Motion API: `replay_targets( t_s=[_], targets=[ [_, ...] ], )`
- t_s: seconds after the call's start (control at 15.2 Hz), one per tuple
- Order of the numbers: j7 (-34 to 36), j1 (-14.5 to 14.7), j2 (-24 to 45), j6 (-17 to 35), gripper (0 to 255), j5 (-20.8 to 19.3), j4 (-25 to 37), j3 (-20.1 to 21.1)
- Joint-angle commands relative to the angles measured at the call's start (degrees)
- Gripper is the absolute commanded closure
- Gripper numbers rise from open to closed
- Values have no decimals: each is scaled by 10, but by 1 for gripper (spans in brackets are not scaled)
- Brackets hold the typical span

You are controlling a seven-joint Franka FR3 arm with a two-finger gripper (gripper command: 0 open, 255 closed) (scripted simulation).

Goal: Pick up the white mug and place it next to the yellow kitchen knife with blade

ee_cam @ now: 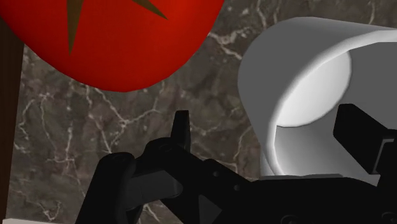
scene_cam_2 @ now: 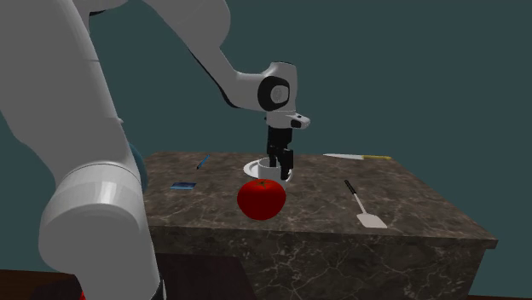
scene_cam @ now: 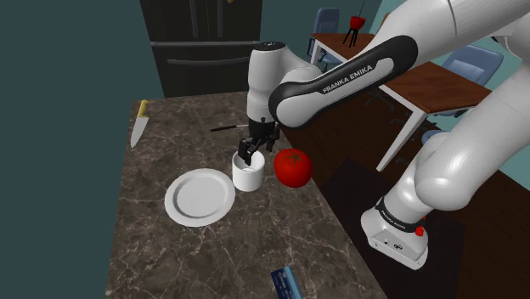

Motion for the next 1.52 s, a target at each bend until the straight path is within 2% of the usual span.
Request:
replay_targets(
  t_s=[0.0,0.07,0.13,0.73,1.45],
  targets=[
    [0,0,0,0,0,0,0,0],
    [0,0,0,0,0,0,0,0],
    [0,0,0,0,255,0,0,0],
    [0,0,0,0,255,0,0,0],
    [-10,1,-47,-89,255,14,44,-7]
  ],
)
